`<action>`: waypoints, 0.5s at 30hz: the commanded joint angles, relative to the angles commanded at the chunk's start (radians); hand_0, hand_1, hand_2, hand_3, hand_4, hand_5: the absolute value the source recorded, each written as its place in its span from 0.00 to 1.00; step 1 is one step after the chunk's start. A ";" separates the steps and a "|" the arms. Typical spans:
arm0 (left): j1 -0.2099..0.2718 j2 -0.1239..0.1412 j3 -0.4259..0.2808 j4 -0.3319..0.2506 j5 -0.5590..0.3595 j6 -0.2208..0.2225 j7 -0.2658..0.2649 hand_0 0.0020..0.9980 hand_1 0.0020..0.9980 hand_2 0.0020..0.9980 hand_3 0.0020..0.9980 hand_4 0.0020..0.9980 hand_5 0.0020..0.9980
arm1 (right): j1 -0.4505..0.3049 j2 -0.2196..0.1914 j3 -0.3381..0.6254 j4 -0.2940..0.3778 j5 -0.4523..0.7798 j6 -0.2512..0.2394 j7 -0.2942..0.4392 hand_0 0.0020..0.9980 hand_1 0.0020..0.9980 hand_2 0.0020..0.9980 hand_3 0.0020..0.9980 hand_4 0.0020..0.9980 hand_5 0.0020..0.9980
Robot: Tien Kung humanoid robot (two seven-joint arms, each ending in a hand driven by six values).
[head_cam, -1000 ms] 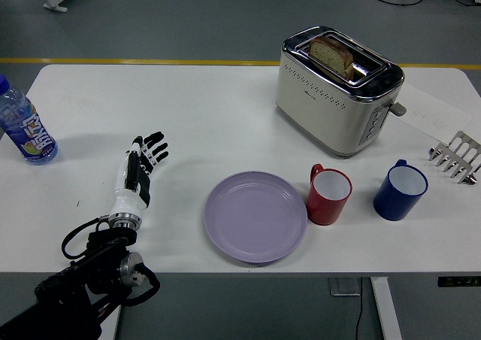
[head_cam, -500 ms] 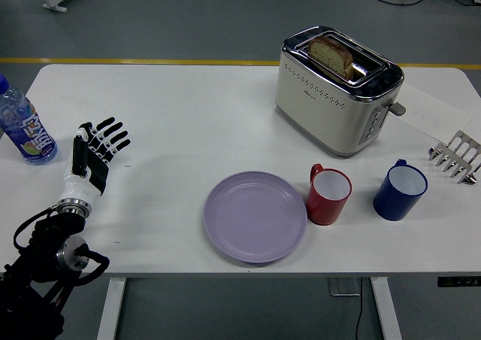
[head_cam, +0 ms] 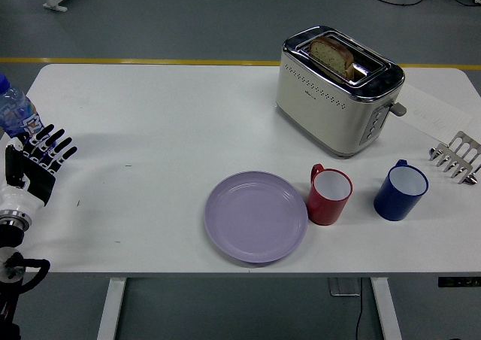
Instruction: Push plate across desktop
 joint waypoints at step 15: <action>0.060 -0.003 -0.112 -0.028 -0.012 -0.011 0.005 0.59 0.66 0.65 0.61 0.46 1.00 | -0.002 0.000 0.004 0.000 -0.004 -0.001 -0.005 0.57 0.53 0.61 0.59 0.10 0.56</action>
